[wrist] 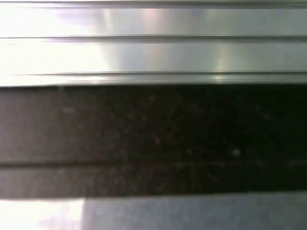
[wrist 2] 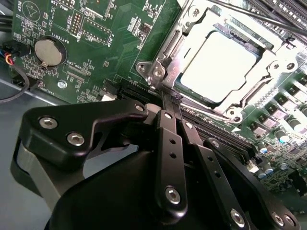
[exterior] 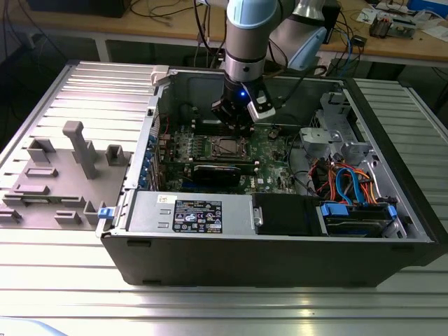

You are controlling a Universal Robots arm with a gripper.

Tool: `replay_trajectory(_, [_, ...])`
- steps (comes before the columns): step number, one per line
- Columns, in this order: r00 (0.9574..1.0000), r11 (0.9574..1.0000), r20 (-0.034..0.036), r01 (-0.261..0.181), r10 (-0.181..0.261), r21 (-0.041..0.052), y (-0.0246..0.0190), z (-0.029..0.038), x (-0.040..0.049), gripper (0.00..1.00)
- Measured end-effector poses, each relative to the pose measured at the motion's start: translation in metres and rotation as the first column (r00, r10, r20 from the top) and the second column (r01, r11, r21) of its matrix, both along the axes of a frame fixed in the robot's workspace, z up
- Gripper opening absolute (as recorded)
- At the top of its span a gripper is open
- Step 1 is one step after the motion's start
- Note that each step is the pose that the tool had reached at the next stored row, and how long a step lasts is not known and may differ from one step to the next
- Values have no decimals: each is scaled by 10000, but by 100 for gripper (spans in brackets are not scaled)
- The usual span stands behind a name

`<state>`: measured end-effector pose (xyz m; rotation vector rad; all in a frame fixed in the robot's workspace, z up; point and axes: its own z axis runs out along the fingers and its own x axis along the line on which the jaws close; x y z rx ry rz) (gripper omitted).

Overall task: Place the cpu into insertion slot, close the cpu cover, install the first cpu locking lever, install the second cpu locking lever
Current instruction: 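Install the first cpu locking lever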

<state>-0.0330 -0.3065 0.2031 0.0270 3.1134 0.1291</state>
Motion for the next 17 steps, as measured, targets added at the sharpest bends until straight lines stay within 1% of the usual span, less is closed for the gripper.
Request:
replay_trajectory(3, [10000, 10000, 1, -3, 3, 1, 0, 3, 0, 11])
replay_trajectory(9, [10000, 10000, 1, -6, 6, 3, 1, 34, 1, 11])
replay_trajectory(17, [10000, 10000, 0, -6, 6, 1, -11, 24, 12, 11])
